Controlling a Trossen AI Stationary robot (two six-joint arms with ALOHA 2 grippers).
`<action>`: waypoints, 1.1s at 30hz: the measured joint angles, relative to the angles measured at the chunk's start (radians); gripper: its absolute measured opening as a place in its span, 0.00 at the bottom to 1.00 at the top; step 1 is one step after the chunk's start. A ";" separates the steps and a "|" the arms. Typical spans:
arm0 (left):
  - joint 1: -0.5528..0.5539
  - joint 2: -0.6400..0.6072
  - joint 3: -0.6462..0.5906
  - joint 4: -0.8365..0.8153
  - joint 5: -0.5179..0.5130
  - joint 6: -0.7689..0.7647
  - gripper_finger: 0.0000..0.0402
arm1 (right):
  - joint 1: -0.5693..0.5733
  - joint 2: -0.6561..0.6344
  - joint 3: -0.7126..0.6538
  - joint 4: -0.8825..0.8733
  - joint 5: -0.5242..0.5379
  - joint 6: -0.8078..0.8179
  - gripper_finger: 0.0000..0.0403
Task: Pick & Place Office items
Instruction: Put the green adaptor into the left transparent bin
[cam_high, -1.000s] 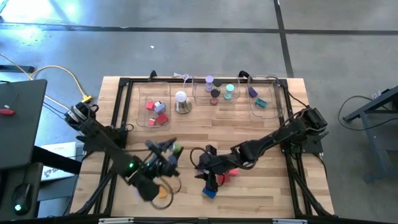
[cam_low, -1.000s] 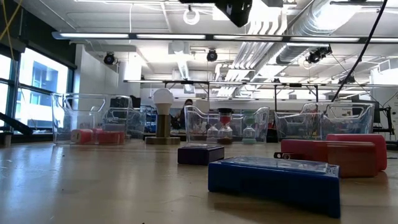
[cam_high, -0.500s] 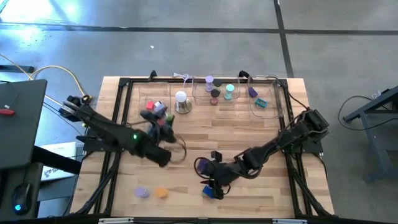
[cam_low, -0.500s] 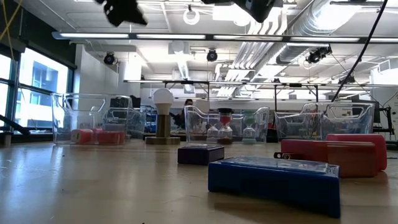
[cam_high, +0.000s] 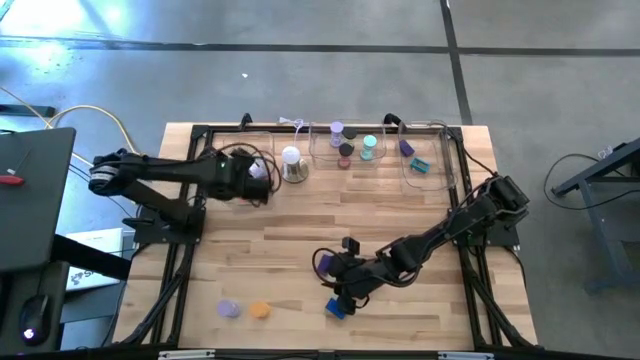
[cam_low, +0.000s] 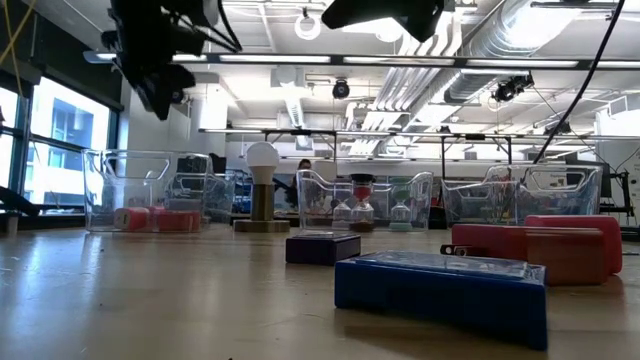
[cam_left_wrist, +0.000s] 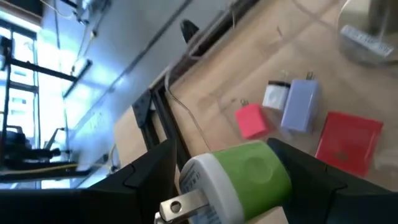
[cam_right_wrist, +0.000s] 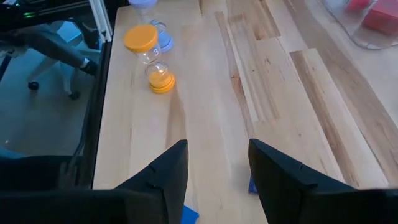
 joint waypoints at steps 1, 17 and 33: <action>0.021 0.000 -0.005 0.009 0.012 0.032 0.56 | -0.003 0.000 0.000 0.000 0.000 0.000 0.39; 0.299 0.001 -0.113 0.367 0.373 0.568 0.56 | -0.005 0.000 0.000 -0.020 -0.001 -0.003 0.39; 0.455 0.001 -0.247 0.510 0.400 0.690 0.59 | -0.005 0.000 0.000 -0.031 -0.001 -0.004 0.39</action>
